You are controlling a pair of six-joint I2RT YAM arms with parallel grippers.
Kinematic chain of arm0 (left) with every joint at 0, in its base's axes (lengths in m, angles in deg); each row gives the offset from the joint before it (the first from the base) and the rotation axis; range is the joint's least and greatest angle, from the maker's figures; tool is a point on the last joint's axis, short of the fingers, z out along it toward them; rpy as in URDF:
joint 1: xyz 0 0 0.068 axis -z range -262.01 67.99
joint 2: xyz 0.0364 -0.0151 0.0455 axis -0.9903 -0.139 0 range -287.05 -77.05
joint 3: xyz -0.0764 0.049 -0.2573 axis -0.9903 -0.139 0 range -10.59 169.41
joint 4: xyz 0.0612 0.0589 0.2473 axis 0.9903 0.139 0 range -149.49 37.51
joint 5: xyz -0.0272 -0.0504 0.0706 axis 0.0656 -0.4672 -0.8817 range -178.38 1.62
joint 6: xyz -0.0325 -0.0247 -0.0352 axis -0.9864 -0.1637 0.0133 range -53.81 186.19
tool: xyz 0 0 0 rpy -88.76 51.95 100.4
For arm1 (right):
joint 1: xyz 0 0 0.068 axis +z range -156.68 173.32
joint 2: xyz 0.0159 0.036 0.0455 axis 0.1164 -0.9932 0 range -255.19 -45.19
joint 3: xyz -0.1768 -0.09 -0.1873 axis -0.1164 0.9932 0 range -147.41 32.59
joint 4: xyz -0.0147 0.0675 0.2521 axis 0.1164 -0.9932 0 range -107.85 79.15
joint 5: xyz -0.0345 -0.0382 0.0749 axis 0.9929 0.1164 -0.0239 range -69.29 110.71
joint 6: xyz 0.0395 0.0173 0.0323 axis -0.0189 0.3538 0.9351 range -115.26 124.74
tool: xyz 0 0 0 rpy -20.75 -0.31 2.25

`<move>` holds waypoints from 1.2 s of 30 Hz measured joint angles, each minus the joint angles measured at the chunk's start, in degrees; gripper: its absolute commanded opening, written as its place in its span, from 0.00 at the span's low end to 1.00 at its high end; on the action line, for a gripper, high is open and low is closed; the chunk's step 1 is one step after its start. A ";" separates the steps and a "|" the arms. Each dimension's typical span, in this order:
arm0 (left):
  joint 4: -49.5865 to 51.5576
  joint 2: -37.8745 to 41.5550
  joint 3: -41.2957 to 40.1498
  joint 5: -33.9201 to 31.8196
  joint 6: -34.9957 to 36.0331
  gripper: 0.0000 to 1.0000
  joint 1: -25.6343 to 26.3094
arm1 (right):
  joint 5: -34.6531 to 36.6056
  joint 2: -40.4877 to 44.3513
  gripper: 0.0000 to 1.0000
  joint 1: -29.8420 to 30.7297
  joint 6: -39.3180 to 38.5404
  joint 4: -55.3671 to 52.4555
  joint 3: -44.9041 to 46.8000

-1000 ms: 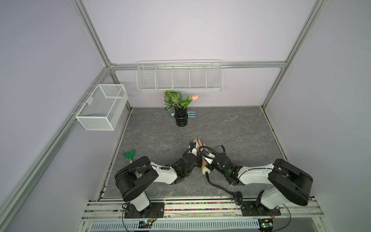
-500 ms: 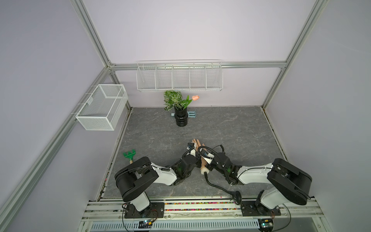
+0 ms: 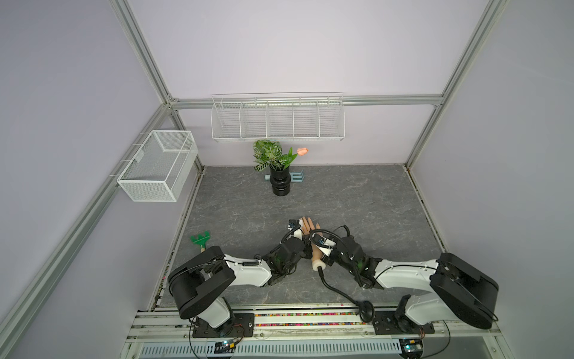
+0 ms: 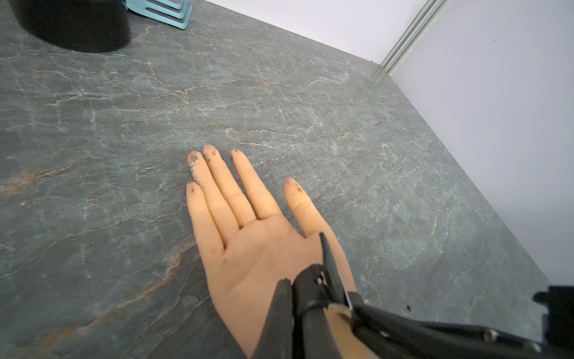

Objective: Take off the watch
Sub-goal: Untie the watch from the hand.

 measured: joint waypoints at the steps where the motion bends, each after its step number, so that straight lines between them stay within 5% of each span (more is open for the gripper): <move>1: -0.04 0.04 -0.17 0.74 -0.59 0.00 -0.37 | -0.13 0.00 0.07 0.00 0.00 0.00 0.00; 13: -0.79 1.88 -1.40 4.31 -2.32 0.00 -2.69 | -1.03 0.00 0.07 0.02 0.07 -1.07 -1.70; 21: -3.69 0.24 1.60 2.47 -2.16 0.00 -5.92 | -2.51 -1.38 0.07 -3.63 -1.49 -8.87 -10.93; 32: -9.07 -7.74 3.48 -0.63 -1.68 0.00 -9.90 | -11.54 -13.33 0.07 -8.94 -3.72 -8.11 -18.95; 36: -12.13 -11.15 2.91 2.34 -1.40 0.00 -11.78 | -12.83 -16.63 0.21 -9.16 -2.80 -7.61 -19.39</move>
